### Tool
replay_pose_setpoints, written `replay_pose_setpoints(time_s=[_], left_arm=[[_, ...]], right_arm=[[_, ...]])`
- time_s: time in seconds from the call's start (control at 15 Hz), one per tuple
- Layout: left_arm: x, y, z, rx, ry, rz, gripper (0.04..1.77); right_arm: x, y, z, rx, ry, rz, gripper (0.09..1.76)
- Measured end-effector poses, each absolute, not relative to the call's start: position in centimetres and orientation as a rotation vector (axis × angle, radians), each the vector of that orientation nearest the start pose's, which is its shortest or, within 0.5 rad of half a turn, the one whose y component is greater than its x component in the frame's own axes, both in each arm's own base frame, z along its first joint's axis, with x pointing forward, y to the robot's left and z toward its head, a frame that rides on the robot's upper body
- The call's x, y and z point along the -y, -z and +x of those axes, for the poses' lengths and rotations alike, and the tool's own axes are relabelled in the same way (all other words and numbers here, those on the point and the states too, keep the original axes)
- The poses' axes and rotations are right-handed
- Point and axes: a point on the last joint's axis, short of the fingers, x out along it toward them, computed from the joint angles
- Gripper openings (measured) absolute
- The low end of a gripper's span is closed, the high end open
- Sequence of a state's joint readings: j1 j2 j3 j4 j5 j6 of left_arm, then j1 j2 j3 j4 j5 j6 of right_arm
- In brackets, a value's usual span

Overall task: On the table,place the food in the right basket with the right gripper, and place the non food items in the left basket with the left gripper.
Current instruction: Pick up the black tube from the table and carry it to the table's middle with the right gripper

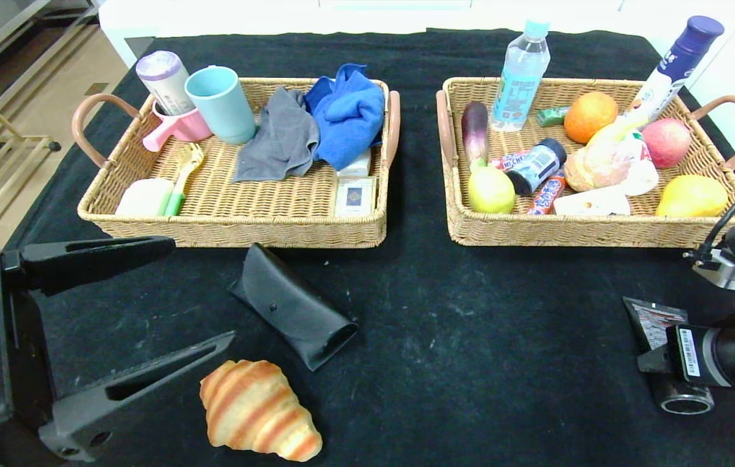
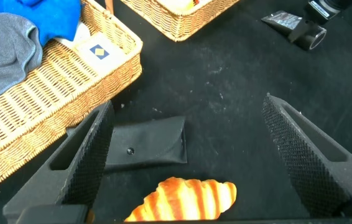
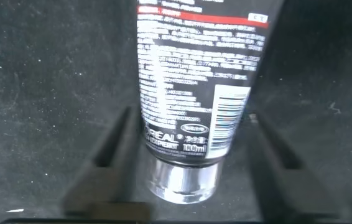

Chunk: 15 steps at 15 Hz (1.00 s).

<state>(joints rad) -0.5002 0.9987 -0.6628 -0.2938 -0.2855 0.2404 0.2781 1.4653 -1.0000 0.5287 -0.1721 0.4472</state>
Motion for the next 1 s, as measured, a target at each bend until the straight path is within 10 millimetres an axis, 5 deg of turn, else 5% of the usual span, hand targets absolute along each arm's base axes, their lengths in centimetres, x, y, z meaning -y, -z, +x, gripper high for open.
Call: replay_pose_setpoints(time_s=[0.2,1.0], left_arm=[[6.74,-26.15,11.01,0.051,0.787,0.233,1.72],[6.89,-25.88,10.92,0.05,0.801,0.243,1.72]], right_arm=[[-5.52,-20.12,20.7,-0.967,0.121,0.188,0.81],[-5.51,-20.61,20.33,-0.951,0.109,0.187,0.81]])
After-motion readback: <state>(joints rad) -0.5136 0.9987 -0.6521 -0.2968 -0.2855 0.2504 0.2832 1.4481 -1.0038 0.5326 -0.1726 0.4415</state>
